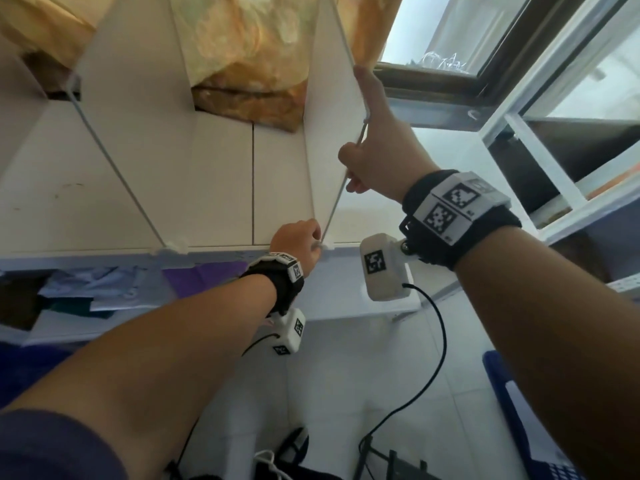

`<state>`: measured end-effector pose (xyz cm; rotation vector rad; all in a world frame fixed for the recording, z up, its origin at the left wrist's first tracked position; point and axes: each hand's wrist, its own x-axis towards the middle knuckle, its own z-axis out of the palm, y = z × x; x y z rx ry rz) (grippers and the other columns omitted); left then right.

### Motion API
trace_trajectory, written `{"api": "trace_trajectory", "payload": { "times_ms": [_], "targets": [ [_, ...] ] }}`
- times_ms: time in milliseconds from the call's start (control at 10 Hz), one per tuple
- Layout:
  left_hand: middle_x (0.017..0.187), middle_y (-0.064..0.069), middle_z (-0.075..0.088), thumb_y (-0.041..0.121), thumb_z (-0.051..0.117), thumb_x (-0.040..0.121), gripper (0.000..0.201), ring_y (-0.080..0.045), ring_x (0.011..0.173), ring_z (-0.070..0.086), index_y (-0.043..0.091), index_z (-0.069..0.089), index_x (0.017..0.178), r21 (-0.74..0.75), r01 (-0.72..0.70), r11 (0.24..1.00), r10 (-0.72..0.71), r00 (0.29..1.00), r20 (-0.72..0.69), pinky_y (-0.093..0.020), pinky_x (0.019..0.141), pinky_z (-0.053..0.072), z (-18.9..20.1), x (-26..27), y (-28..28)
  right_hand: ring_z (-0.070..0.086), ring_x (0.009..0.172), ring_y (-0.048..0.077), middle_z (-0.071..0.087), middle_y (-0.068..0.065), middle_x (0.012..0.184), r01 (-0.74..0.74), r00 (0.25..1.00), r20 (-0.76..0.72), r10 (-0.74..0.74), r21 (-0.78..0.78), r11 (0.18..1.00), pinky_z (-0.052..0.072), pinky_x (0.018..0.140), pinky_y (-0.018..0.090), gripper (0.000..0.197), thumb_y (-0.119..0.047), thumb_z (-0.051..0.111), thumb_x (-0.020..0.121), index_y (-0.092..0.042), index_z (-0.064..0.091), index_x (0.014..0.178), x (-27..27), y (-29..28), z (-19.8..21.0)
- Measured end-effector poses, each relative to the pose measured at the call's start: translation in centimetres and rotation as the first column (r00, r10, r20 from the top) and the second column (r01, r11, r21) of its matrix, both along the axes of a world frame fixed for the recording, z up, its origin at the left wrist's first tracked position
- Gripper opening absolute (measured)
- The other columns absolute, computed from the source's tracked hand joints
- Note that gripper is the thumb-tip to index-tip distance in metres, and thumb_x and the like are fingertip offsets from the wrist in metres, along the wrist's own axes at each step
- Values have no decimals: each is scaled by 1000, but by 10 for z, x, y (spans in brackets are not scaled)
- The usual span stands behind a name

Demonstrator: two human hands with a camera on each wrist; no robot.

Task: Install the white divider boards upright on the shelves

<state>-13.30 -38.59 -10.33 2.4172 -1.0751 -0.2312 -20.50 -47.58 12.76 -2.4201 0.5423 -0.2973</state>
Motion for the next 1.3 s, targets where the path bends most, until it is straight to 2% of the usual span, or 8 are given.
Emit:
{"api": "trace_trajectory", "payload": {
  "times_ms": [100, 300, 600, 700, 800, 900, 1200, 1300],
  "targets": [
    [90, -2, 64, 26, 65, 86, 15, -26, 85, 58, 19, 57, 94, -20, -17, 1000, 17, 1000, 0, -36, 77, 48, 0, 0, -1, 70, 50, 20, 66, 14, 86, 5, 1000, 17, -5, 13, 1000, 60, 47, 32, 88, -4, 52, 87, -37, 0, 150, 3, 2, -5],
    [82, 6, 58, 33, 64, 87, 18, -23, 80, 57, 27, 48, 86, 5, -6, 1000, 6, 999, 31, -35, 80, 43, 0, 1, 0, 68, 46, 19, 67, 15, 74, 3, 1000, 6, -3, 47, 999, 60, 47, 33, 86, 0, 47, 87, -37, 1, 149, 5, 0, -5],
    [79, 9, 56, 35, 60, 89, 19, -18, 75, 50, 30, 43, 83, 88, -2, 996, -2, 999, 47, -49, 107, 29, 1, 3, -2, 68, 45, 21, 66, 17, 77, 39, 999, 16, -41, 85, 996, 59, 45, 32, 83, 0, 44, 87, -43, 5, 146, 7, -2, -5],
    [83, 8, 55, 35, 59, 90, 18, -19, 79, 53, 27, 44, 86, 122, 23, 992, -29, 999, 43, -46, 107, 28, 9, 4, -3, 68, 45, 20, 67, 16, 76, 63, 998, 20, -66, 104, 993, 59, 45, 32, 83, -1, 45, 86, -44, 5, 145, 4, -3, -5],
    [87, 2, 57, 32, 62, 89, 21, -25, 80, 54, 21, 46, 95, 131, 38, 991, -37, 999, -11, -38, 87, 39, 23, 6, -2, 69, 46, 19, 66, 15, 80, 73, 997, 5, -73, 79, 994, 59, 45, 31, 85, -2, 47, 87, -45, 4, 145, 4, -2, -5],
    [98, -4, 61, 30, 62, 87, 24, -27, 85, 58, 19, 48, 103, 151, 26, 988, -7, 992, -126, -38, 80, 48, 43, 7, 1, 69, 47, 18, 65, 13, 85, 77, 997, -8, -76, 63, 995, 59, 45, 30, 85, -5, 50, 88, -45, 3, 146, 6, 1, -5],
    [112, -9, 64, 27, 59, 89, 25, -30, 98, 60, 11, 58, 108, 272, 224, 936, -236, 972, 13, -37, 82, 46, 126, 24, 32, 72, 61, 27, 63, 16, 96, 112, 990, -97, -101, 124, 986, 61, 50, 38, 91, -8, 57, 90, -54, -1, 144, 0, 12, 9],
    [111, -8, 65, 29, 58, 90, 24, -29, 98, 60, 11, 60, 106, 279, 272, 921, -302, 951, 69, -36, 82, 45, 164, 30, 44, 72, 67, 28, 65, 14, 90, 202, 964, -194, -180, 98, 974, 62, 59, 44, 105, -15, 68, 87, -52, -13, 143, -2, 14, 16]
  ]
}}
